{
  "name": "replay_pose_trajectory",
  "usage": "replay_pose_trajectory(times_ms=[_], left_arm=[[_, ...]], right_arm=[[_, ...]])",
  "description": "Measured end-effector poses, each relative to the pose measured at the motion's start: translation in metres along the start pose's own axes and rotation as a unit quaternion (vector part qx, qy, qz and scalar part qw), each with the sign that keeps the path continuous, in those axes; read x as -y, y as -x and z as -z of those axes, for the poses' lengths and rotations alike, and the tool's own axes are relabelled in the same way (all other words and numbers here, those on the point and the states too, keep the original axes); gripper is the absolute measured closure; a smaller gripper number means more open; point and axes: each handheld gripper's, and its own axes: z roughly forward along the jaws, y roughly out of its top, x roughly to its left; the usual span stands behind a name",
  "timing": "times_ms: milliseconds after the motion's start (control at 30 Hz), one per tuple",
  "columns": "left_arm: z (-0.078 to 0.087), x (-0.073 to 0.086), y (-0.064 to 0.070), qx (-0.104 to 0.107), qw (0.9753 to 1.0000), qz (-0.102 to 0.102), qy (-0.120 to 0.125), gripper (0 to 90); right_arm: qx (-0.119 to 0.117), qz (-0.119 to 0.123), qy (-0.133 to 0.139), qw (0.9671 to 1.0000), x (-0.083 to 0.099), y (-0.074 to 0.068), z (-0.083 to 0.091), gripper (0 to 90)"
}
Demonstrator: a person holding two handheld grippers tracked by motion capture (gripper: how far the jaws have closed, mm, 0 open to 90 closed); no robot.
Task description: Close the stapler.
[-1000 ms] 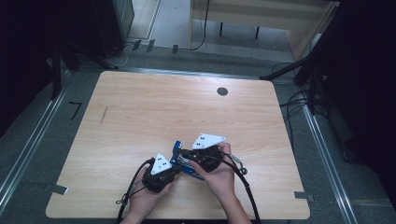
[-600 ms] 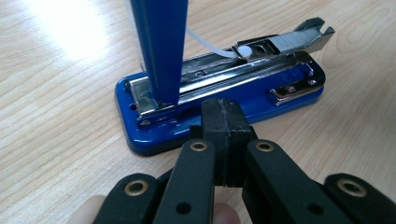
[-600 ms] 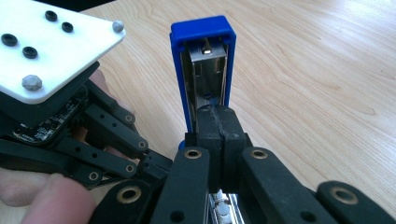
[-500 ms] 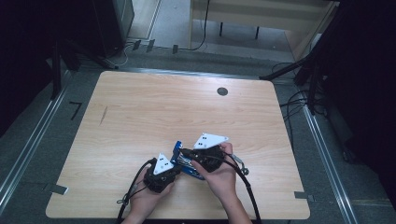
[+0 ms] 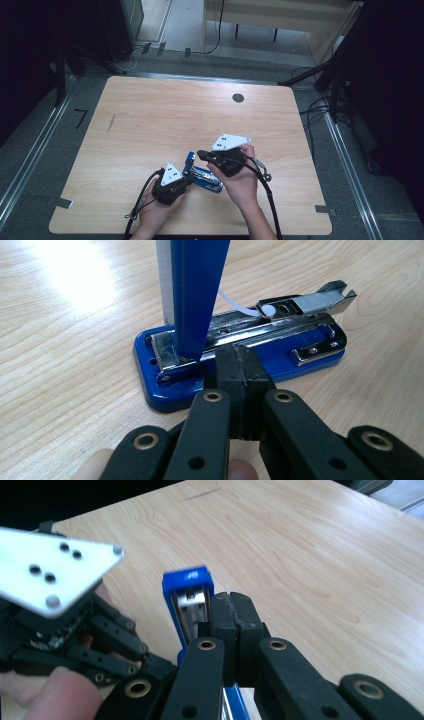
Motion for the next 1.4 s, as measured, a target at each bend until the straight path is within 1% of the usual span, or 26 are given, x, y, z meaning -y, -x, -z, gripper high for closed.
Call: replay_pose_trajectory(times_ms=[100,133,167,267,300,333,433,533,633,667,800,1033,1067,1200,1233,1333,1400], left_arm=[[-0.001,0.000,0.001,-0.001,1.0000,-0.003,-0.004,90.0],[-0.002,-0.001,0.002,-0.004,0.9999,-0.009,-0.010,90.0],[-0.002,-0.001,0.002,-0.006,0.9999,-0.011,-0.011,90.0],[-0.003,-0.001,0.004,-0.009,0.9997,-0.021,-0.011,90.0],[-0.003,-0.001,0.004,-0.009,0.9997,-0.021,-0.011,90.0],[-0.003,-0.001,0.006,-0.012,0.9995,-0.028,-0.012,90.0],[-0.004,-0.001,0.007,-0.011,0.9994,-0.031,-0.014,90.0],[-0.004,-0.001,0.007,-0.011,0.9994,-0.030,-0.013,90.0],[-0.004,-0.001,0.007,-0.013,0.9993,-0.032,-0.014,90.0],[-0.004,-0.001,0.008,-0.014,0.9993,-0.032,-0.014,90.0],[-0.004,-0.001,0.008,-0.014,0.9992,-0.035,-0.016,90.0],[-0.004,-0.001,0.007,-0.012,0.9992,-0.033,-0.016,90.0],[-0.004,-0.001,0.007,-0.009,0.9993,-0.031,-0.016,90.0],[-0.004,-0.001,0.006,-0.009,0.9994,-0.030,-0.016,90.0],[-0.004,-0.001,0.006,-0.009,0.9994,-0.030,-0.017,90.0],[-0.004,-0.001,0.006,-0.009,0.9994,-0.029,-0.016,90.0],[-0.004,-0.001,0.006,-0.006,0.9995,-0.027,-0.017,90.0]], right_arm=[[0.001,0.002,0.001,1.0000,-0.005,0.000,0.000,90.0],[0.001,0.006,0.004,1.0000,-0.012,0.001,-0.001,90.0],[0.000,0.004,0.005,1.0000,-0.014,0.001,-0.001,90.0],[-0.001,0.006,0.008,0.9999,-0.021,0.001,-0.002,90.0],[-0.003,0.009,0.010,0.9999,-0.023,0.001,-0.003,90.0],[-0.003,0.010,0.011,0.9999,-0.025,0.001,-0.003,90.0],[-0.006,0.015,0.012,0.9998,-0.031,-0.001,-0.006,90.0],[-0.012,0.021,0.012,0.9996,-0.037,-0.005,-0.010,90.0],[-0.018,0.028,0.006,0.9994,-0.040,-0.009,-0.015,90.0],[-0.021,0.029,0.004,0.9994,-0.040,-0.010,-0.017,90.0],[-0.021,0.035,-0.003,0.9992,-0.038,-0.012,-0.021,90.0],[-0.024,0.032,-0.007,0.9992,-0.032,-0.014,-0.022,90.0],[-0.022,0.033,-0.005,0.9992,-0.030,-0.014,-0.021,90.0],[-0.015,0.033,-0.007,0.9993,-0.025,-0.014,-0.019,90.0],[-0.011,0.030,-0.006,0.9995,-0.021,-0.013,-0.016,90.0],[-0.010,0.025,-0.002,0.9996,-0.015,-0.012,-0.012,90.0],[-0.006,0.019,0.002,0.9998,-0.009,-0.011,-0.009,90.0]])
